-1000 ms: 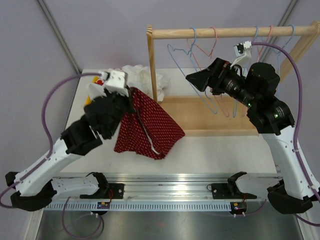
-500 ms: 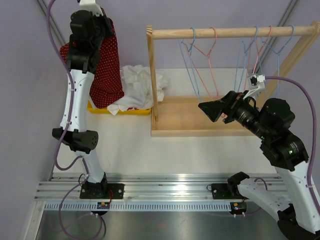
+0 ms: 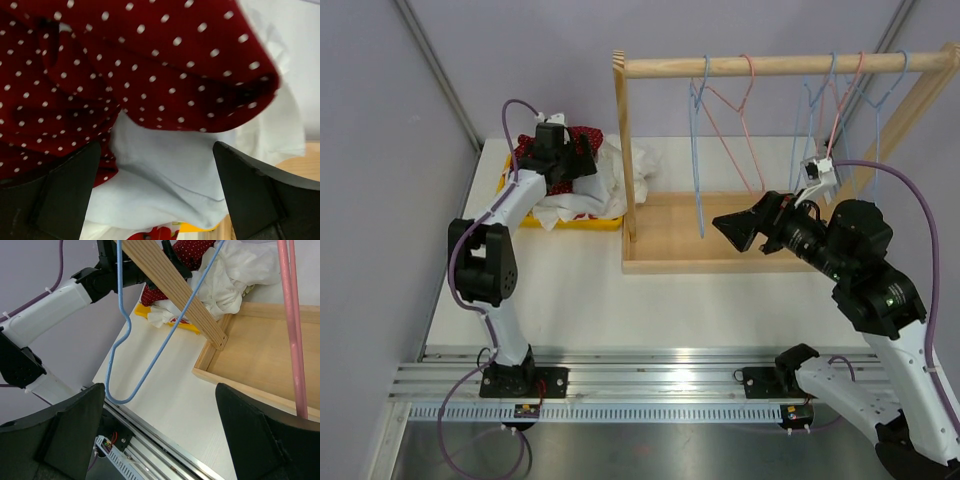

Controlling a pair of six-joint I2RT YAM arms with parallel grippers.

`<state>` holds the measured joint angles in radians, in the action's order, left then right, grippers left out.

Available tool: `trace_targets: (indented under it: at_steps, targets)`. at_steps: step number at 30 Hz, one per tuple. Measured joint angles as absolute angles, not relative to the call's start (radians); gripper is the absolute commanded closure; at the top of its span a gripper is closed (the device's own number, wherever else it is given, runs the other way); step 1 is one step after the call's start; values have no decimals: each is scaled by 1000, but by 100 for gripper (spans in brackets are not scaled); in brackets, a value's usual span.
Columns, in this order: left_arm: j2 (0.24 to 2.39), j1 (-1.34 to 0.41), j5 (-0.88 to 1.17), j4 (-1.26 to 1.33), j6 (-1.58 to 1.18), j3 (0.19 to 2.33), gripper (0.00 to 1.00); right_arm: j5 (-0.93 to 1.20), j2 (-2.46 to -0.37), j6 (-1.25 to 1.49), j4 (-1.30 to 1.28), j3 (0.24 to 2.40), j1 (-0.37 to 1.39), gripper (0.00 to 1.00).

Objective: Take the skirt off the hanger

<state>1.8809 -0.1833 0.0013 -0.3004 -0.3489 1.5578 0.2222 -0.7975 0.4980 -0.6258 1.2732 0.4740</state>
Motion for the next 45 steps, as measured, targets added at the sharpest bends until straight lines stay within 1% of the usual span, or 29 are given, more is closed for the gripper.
trace_targets:
  at_steps: [4, 7, 10, 13, 16, 19, 22, 25, 28, 30, 33, 37, 40, 43, 45]
  targets:
    - [1837, -183, -44, -311, -346, 1554, 1, 237, -763, 487, -625, 1273, 474, 0]
    - [1731, -183, -65, -369, -329, 1610, 1, 232, -733, 471, -626, 1283, 474, 0]
    - [1561, -183, -67, -382, -294, 1657, 1, 172, -685, 455, -615, 1293, 474, 0]
    - [1319, -185, -91, -388, -259, 1604, 1, 65, -614, 437, -621, 1290, 474, 1]
    - [1023, -188, -166, -402, -236, 1440, 1, -49, -524, 418, -634, 1260, 474, 0]
    - [781, -187, -260, -423, -236, 1245, 1, -131, -448, 418, -646, 1187, 474, 0]
    - [633, -187, -389, -463, -272, 1018, 1, -207, -398, 459, -667, 1081, 474, 1]
    - [566, -186, -476, -489, -271, 780, 1, -247, -363, 501, -689, 966, 474, 0]
    - [501, -186, -411, -447, -181, 600, 1, -263, -338, 537, -717, 896, 474, 0]
    - [427, -186, -347, -372, -119, 495, 1, -271, -326, 557, -732, 879, 474, 1]
    - [330, -187, -277, -168, -35, 352, 1, -273, -306, 581, -730, 858, 474, 1]
    - [343, -187, -268, 166, 37, 164, 1, -271, -249, 596, -713, 784, 474, 0]
    - [488, -187, -338, 377, 66, 65, 1, -268, -188, 599, -707, 722, 474, 1]
    - [624, -186, -375, 498, 72, 43, 1, -267, -107, 597, -703, 690, 474, 1]
    - [733, -185, -400, 623, 72, 43, 1, -267, -70, 593, -697, 686, 474, 1]
